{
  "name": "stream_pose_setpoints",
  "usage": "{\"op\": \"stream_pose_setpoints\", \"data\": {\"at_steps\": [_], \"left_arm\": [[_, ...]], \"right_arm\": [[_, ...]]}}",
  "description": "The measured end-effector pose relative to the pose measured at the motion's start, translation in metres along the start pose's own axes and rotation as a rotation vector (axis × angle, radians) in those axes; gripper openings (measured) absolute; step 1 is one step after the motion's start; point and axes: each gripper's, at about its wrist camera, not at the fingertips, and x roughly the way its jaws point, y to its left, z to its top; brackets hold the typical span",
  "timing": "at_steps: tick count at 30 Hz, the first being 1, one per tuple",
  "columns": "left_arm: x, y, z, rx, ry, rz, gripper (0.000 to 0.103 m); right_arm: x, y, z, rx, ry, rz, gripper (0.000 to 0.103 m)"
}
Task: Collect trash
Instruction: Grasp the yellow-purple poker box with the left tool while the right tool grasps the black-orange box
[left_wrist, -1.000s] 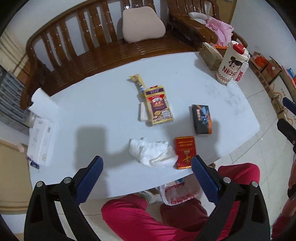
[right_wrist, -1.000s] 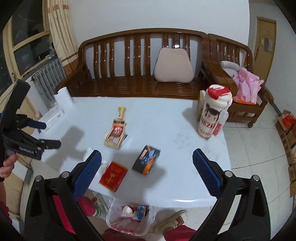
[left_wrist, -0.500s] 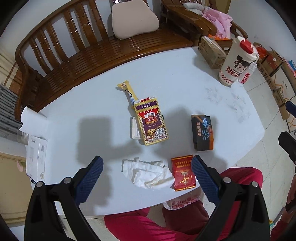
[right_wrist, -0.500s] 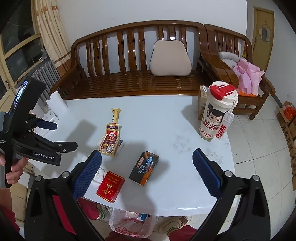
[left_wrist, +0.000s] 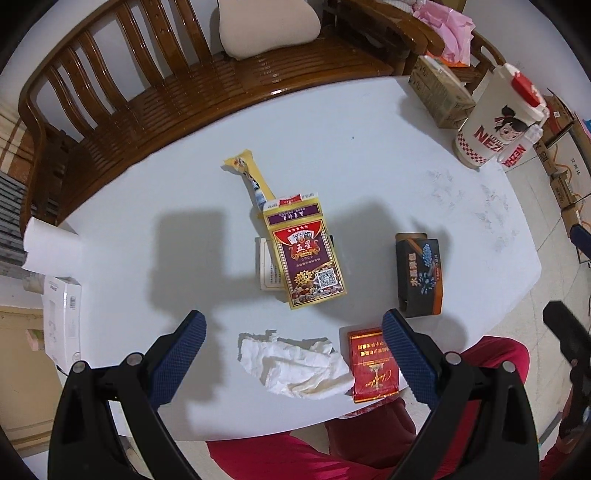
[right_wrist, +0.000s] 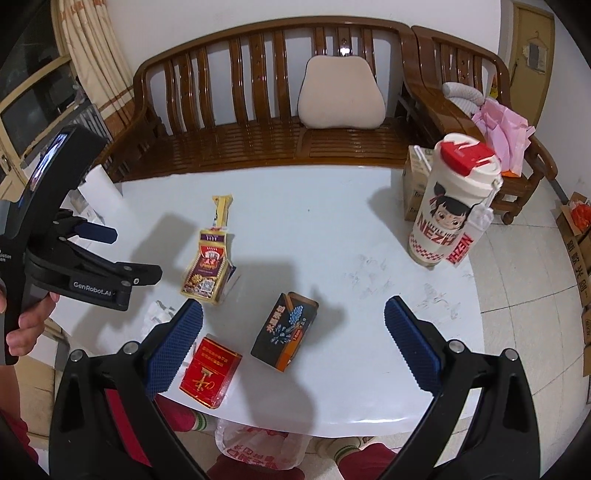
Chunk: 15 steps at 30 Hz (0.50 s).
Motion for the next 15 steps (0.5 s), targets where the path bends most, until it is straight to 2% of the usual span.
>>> {"op": "stream_pose_setpoints", "data": {"at_steps": [10, 15], "left_arm": [[0.039, -0.004, 0.013, -0.007, 0.057, -0.015, 0.094], [0.058, -0.006, 0.019, -0.009, 0.080, -0.017, 0.094]], "right_arm": [[0.032, 0.002, -0.003, -0.012, 0.064, -0.005, 0.096], [0.063, 0.004, -0.011, -0.020, 0.131, -0.009, 0.096]]}}
